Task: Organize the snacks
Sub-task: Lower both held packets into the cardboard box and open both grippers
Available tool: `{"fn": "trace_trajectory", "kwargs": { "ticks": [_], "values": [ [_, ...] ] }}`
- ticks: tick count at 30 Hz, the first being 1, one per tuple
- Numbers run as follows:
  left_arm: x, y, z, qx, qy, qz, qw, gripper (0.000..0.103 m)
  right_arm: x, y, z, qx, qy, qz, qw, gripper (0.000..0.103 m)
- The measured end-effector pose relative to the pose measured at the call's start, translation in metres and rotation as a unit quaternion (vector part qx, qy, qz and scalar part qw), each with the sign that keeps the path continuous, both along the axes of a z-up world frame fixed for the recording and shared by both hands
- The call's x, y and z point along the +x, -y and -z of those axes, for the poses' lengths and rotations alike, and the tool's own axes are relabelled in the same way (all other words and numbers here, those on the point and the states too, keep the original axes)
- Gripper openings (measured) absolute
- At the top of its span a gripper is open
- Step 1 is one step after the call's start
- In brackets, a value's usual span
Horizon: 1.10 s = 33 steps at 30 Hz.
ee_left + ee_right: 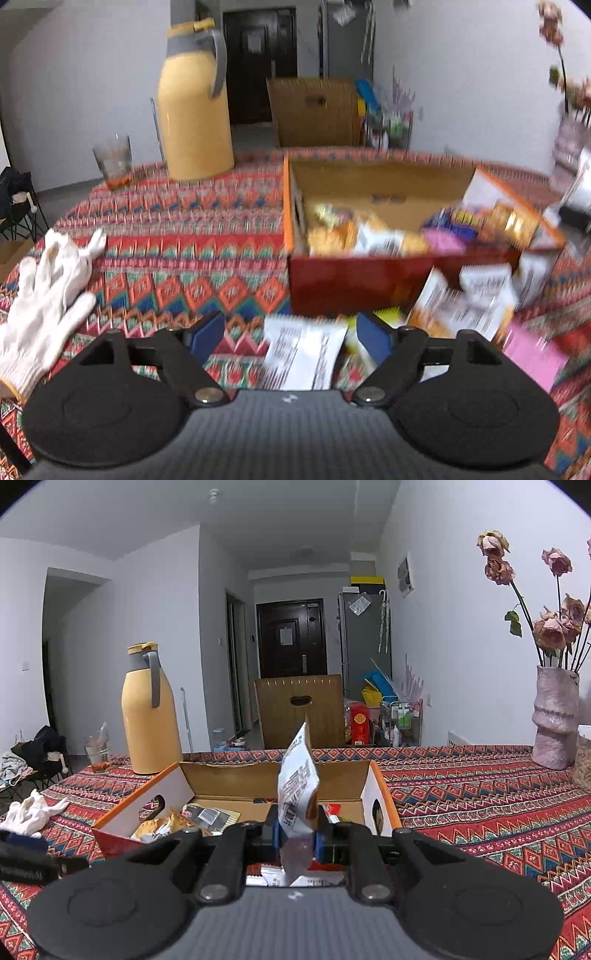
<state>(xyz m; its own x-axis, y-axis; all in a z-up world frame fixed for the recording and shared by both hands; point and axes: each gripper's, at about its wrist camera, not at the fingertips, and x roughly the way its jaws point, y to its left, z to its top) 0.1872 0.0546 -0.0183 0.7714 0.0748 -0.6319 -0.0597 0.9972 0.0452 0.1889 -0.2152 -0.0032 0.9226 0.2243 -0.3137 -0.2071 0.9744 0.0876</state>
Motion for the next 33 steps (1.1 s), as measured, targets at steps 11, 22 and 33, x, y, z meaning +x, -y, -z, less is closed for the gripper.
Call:
{"fn": "trace_trajectory", "kwargs": {
  "ticks": [11, 22, 33],
  "values": [
    [0.015, -0.007, 0.038, -0.019, -0.069, 0.015, 0.9974, 0.057, -0.014, 0.005, 0.005, -0.001, -0.006, 0.006, 1.0, 0.016],
    [0.0, -0.005, 0.022, -0.031, -0.042, 0.018, 0.9985, 0.043, -0.024, 0.01, 0.01, -0.001, -0.015, 0.013, 1.0, 0.016],
    [0.0, 0.011, -0.037, -0.05, 0.045, 0.024, 0.9975, 0.043, -0.009, 0.0, -0.006, -0.011, 0.002, 0.006, 1.0, 0.016]
  ]
}}
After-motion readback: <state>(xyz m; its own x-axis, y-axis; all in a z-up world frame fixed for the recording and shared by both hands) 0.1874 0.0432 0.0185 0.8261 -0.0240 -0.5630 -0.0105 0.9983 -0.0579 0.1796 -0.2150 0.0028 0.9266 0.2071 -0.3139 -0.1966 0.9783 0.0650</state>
